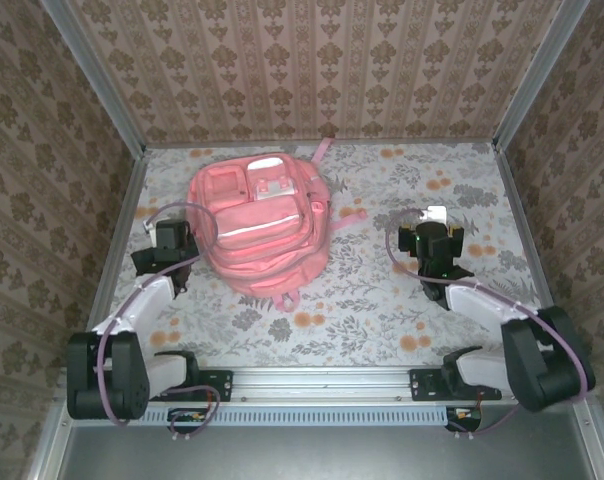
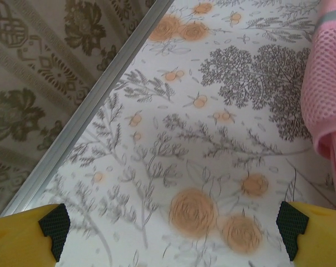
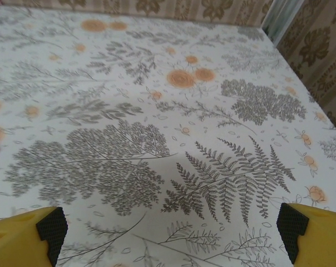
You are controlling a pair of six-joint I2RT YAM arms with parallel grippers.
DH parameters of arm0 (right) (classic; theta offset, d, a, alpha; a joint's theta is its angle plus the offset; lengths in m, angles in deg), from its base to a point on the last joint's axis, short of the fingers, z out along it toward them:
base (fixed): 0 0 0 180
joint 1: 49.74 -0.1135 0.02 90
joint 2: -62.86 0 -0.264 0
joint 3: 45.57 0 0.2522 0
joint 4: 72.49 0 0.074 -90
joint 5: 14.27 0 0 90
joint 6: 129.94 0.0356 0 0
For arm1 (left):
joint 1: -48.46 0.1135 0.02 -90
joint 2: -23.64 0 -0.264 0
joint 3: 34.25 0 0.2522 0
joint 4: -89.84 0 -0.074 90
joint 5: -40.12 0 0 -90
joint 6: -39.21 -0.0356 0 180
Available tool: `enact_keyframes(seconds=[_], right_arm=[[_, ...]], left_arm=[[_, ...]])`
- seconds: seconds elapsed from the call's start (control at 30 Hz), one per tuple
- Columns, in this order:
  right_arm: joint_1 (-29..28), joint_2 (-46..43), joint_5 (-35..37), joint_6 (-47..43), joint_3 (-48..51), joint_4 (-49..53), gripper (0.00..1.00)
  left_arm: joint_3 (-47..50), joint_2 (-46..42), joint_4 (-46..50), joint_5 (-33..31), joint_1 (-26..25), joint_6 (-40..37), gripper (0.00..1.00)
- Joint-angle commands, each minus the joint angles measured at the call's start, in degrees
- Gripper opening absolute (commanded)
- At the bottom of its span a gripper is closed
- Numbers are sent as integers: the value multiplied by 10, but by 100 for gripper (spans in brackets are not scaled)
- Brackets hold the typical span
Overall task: Pack the student bag
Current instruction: Reset both arms
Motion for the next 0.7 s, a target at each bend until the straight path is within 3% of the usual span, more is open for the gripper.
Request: enact_keyframes(seconds=[0.0, 0.1, 0.3, 0.43, 0.47, 0.67], right_arm=[[24, 49, -52, -26, -12, -108, 100], [41, 82, -47, -26, -20, -126, 100], [92, 99, -130, -9, 32, -239, 100], [110, 148, -193, -11, 40, -298, 100], [111, 141, -195, -9, 35, -273, 100], [112, 143, -197, -10, 35, -280, 100]], left_arm=[[42, 32, -209, 55, 15, -57, 100], [65, 65, -296, 106, 38, -61, 100], [82, 123, -427, 205, 60, -90, 100], [73, 143, -435, 261, 47, -128, 100], [77, 156, -455, 275, 42, -139, 100], [76, 192, -483, 278, 25, -163, 100]])
